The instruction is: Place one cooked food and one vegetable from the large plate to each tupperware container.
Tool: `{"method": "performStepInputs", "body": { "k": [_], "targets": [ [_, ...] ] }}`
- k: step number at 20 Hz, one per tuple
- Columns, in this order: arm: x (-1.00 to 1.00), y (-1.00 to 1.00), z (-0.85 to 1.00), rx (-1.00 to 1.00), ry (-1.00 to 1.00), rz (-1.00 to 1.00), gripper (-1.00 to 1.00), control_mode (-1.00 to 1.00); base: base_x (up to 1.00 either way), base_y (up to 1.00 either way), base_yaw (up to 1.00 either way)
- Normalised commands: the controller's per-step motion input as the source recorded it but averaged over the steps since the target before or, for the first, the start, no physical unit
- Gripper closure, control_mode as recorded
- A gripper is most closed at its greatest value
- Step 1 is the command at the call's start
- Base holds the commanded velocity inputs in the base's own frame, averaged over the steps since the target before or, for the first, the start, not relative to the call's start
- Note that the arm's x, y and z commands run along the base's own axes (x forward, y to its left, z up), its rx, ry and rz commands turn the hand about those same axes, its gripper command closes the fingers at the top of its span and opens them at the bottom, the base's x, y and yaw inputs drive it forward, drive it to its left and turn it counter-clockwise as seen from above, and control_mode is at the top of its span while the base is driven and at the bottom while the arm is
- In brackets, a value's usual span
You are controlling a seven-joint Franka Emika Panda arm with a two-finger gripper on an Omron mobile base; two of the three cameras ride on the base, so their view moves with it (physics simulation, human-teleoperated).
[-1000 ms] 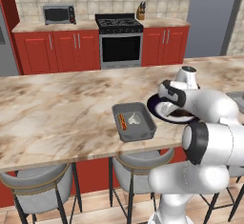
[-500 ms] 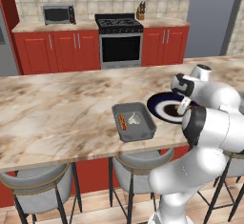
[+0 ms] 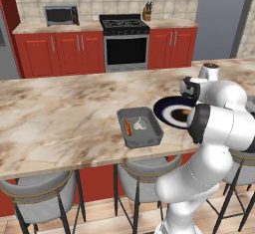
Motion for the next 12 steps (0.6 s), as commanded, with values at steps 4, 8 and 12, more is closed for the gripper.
{"method": "performStepInputs", "body": {
  "k": [4, 8, 12],
  "targets": [
    [0.0, -0.25, -0.15, -0.13, 0.0, 0.0, -1.0, -1.0, 0.0, 0.0, 0.0],
    [0.0, -0.47, -0.29, -0.01, 0.0, 0.0, -1.0, -1.0, 0.0, 0.0, 0.0],
    [0.11, -0.24, -0.26, 0.0, 0.0, 0.0, -1.0, -1.0, 0.0, 0.0, 0.0]
  ]
}}
